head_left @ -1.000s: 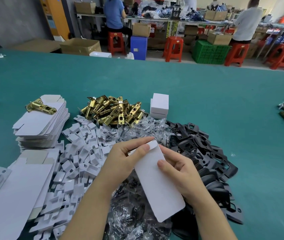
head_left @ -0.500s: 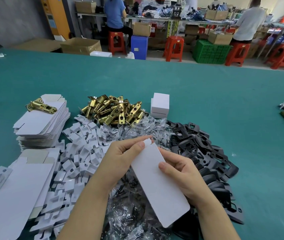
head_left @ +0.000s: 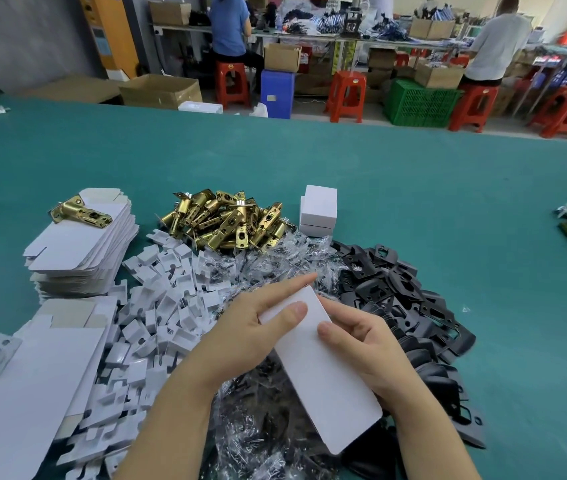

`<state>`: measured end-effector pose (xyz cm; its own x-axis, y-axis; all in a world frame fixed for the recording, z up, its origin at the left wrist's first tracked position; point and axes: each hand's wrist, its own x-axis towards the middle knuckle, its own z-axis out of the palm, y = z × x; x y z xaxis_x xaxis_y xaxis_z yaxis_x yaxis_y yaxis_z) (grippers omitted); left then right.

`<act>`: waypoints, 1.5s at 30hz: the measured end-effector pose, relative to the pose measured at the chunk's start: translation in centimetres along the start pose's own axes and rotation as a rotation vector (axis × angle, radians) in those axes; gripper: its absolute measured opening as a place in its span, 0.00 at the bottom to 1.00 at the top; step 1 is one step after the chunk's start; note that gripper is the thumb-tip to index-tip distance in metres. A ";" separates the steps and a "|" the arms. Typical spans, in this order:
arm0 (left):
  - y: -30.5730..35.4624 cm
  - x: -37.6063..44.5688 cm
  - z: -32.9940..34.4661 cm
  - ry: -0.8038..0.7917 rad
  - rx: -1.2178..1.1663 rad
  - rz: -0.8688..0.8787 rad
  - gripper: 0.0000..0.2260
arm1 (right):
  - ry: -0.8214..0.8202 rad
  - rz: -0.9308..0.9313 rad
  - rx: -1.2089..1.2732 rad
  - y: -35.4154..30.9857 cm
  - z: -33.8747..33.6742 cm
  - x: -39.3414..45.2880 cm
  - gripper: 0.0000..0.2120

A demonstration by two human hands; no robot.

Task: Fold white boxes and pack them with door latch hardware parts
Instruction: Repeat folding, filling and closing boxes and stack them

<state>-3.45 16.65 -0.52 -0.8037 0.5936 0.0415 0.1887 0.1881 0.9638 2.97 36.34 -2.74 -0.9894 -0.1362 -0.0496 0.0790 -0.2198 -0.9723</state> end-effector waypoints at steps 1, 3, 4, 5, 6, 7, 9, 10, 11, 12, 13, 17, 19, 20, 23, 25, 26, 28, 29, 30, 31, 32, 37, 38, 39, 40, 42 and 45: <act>0.0 0.0 0.1 0.000 0.044 0.011 0.19 | 0.008 0.000 -0.005 0.0 -0.1 0.0 0.21; 0.0 -0.1 0.3 0.014 0.103 0.027 0.21 | 0.021 0.006 -0.010 0.1 -0.3 0.1 0.21; 0.0 -0.1 0.4 0.023 0.118 0.032 0.21 | 0.028 0.011 -0.007 0.0 -0.3 0.1 0.21; 0.0 -0.1 0.5 0.035 0.129 0.039 0.21 | 0.032 0.017 0.001 0.1 -0.4 0.1 0.21; 0.1 0.0 0.6 0.053 0.139 0.052 0.20 | 0.036 0.024 0.013 0.1 -0.5 0.2 0.20; 0.1 0.0 0.7 0.082 0.148 0.067 0.19 | 0.040 0.029 0.024 0.2 -0.5 0.3 0.19; 0.1 0.2 0.8 0.169 0.164 0.089 0.17 | 0.073 0.039 0.042 0.3 -0.5 0.4 0.18; 0.0 0.2 0.8 0.213 0.168 0.091 0.17 | 0.104 0.044 0.054 0.2 -0.4 0.5 0.18; 0.0 0.2 0.8 0.245 0.165 0.091 0.16 | 0.138 0.045 0.069 0.2 -0.6 0.6 0.18; 0.0 0.2 0.7 0.266 0.157 0.098 0.16 | 0.175 0.044 0.090 0.0 -0.6 0.6 0.17; 0.0 0.2 0.7 0.278 0.153 0.114 0.15 | 0.206 0.038 0.105 -0.1 -0.7 0.6 0.17; -0.2 0.2 0.7 0.233 0.313 0.177 0.25 | 0.281 0.027 0.145 -0.2 -0.9 0.7 0.15; -0.3 0.3 0.9 0.161 0.421 0.180 0.30 | 0.294 0.045 0.132 0.0 -1.1 0.7 0.15; -0.4 0.4 1.0 0.132 0.455 0.174 0.30 | 0.292 0.057 0.108 -0.1 -1.1 0.7 0.13; -0.5 0.7 1.3 0.141 0.472 0.164 0.27 | 0.281 0.098 0.089 0.2 -1.3 0.6 0.14; -0.6 0.8 1.2 0.201 0.413 0.168 0.22 | 0.235 0.049 0.218 0.3 -1.3 0.6 0.17; -0.5 0.8 1.2 0.229 0.371 0.164 0.19 | 0.201 0.015 0.235 0.3 -1.2 0.7 0.17; -0.4 0.8 1.0 0.256 0.273 0.145 0.16 | 0.155 -0.023 0.184 0.3 -1.1 0.7 0.19; -0.3 0.8 0.9 0.264 0.234 0.129 0.15 | 0.135 -0.031 0.154 0.4 -1.1 0.7 0.19; -0.2 0.8 0.8 0.268 0.215 0.108 0.15 | 0.119 -0.043 0.129 0.5 -1.0 0.7 0.18; -0.2 0.8 0.8 0.267 0.216 0.081 0.14 | 0.104 -0.061 0.109 0.8 -1.1 0.7 0.18; -0.1 0.9 0.9 0.261 0.235 0.055 0.13 | 0.107 -0.076 0.093 0.9 -0.9 0.7 0.18; 0.7 1.7 1.2 0.305 0.152 -0.027 0.24 | 0.256 -0.096 0.067 1.3 -0.7 1.1 0.17; 1.0 2.2 1.1 0.359 0.035 -0.046 0.22 | 0.273 -0.086 0.072 1.4 -0.7 1.2 0.19; 1.2 3.0 0.9 0.432 -0.083 -0.066 0.17 | 0.281 -0.078 0.074 1.6 -0.8 1.2 0.20; 1.3 3.8 0.5 0.518 -0.175 -0.089 0.12 | 0.281 -0.071 0.073 1.6 -0.8 1.3 0.22; 1.2 5.8 -0.7 0.690 -0.239 -0.126 0.09 | 0.264 -0.058 0.060 1.6 -0.8 1.2 0.25; 0.5 9.1 -3.0 0.883 -0.113 -0.151 0.08 | 0.235 -0.032 0.025 1.6 -0.6 1.2 0.22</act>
<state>-12.38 19.78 1.08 -0.9650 -0.2566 0.0544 0.0268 0.1098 0.9936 1.84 36.42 -4.48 -0.9924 0.0992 -0.0733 0.0471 -0.2447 -0.9685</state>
